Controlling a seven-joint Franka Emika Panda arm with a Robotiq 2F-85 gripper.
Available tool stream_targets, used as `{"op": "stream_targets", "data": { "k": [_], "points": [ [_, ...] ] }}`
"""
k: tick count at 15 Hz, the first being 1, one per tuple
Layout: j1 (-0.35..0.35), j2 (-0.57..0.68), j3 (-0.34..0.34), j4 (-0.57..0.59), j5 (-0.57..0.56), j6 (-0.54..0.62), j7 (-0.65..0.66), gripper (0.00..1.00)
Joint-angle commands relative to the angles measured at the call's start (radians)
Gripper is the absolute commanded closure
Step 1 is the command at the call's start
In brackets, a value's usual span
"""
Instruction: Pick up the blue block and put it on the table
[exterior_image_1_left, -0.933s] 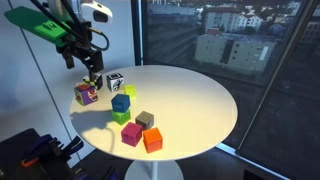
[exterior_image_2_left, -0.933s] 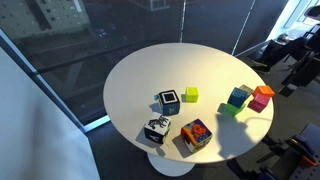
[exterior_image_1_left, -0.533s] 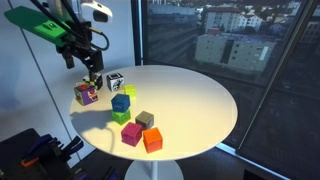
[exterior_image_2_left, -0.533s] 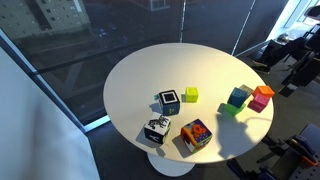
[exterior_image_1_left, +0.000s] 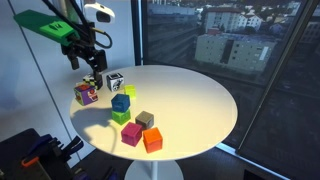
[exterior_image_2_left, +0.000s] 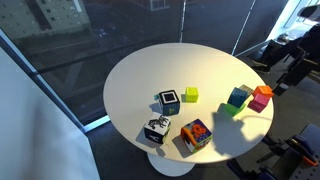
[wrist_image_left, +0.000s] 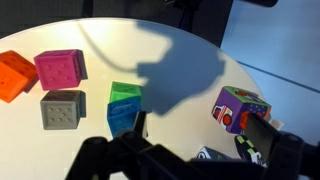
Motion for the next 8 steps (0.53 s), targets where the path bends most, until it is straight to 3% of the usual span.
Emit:
{"op": "stream_targets", "data": {
  "k": [1,8],
  "points": [
    [-0.026,0.070,0.033,0.058,-0.024,0.030,0.039,0.00],
    [-0.079,0.200,0.059,0.116,-0.119,0.111,0.092,0.00]
  ]
}}
